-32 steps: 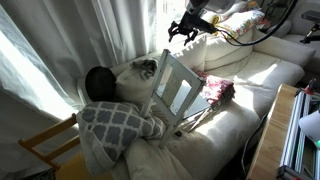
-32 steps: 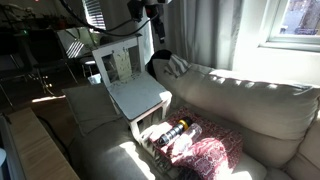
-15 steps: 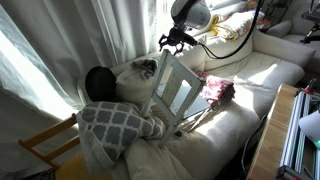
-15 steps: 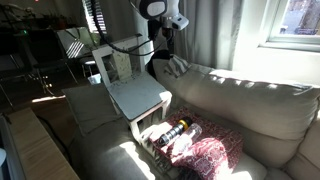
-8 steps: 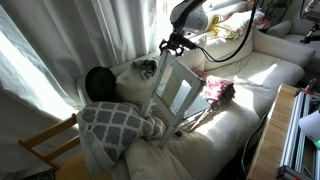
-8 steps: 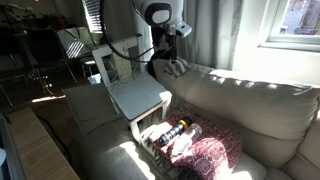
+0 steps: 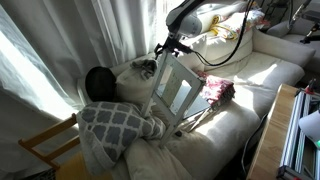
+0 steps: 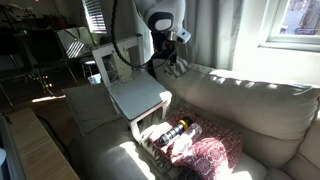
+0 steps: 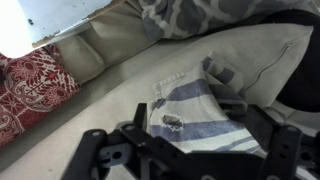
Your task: Hang the grey towel on the chair
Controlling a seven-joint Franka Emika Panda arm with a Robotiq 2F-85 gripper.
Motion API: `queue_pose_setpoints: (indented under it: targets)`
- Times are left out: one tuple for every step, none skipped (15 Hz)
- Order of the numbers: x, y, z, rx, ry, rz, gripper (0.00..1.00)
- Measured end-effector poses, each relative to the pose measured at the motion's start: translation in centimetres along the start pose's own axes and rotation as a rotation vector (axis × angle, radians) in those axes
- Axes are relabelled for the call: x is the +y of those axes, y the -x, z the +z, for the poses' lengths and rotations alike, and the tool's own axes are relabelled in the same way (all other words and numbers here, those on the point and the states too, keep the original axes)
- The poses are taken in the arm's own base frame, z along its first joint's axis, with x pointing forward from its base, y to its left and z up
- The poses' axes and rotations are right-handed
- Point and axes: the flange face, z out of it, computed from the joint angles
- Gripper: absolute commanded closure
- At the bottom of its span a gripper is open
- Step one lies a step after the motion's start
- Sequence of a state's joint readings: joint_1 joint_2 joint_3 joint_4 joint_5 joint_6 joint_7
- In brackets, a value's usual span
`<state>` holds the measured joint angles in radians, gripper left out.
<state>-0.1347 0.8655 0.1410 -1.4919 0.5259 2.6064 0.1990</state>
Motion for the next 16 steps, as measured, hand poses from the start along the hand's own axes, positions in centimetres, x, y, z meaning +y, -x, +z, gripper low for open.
queue_pose_setpoints:
  targets:
    - [0.0, -0.1, 0.5, -0.003, -0.006, -0.002, 0.00]
    - [0.1, -0.3, 1.1, -0.005, -0.012, 0.000, 0.00]
    - [0.2, -0.4, 1.6, -0.003, -0.019, 0.004, 0.03]
    - [0.2, -0.6, 2.2, 0.000, -0.025, 0.008, 0.27]
    - [0.3, -0.7, 2.7, 0.006, -0.030, 0.011, 0.27]
    - [0.3, -0.8, 3.1, 0.014, -0.035, 0.013, 0.32]
    - [0.4, -1.0, 3.5, 0.022, -0.039, 0.014, 0.40]
    - [0.5, -1.2, 3.8, 0.033, -0.044, 0.016, 0.48]
    - [0.5, -1.4, 4.0, 0.045, -0.048, 0.018, 0.56]
    - [0.6, -1.7, 4.1, 0.058, -0.053, 0.019, 0.63]
    - [0.6, -1.9, 4.2, 0.066, -0.057, 0.020, 0.72]
    - [0.5, -2.2, 4.2, 0.074, -0.062, 0.021, 0.79]
    - [0.4, -2.4, 4.2, 0.083, -0.067, 0.022, 0.88]
    - [0.3, -2.6, 4.1, 0.090, -0.072, 0.022, 0.94]
    - [0.2, -2.8, 3.9, 0.095, -0.078, 0.023, 0.99]
    - [0.0, -3.0, 3.7, 0.100, -0.083, 0.023, 1.00]
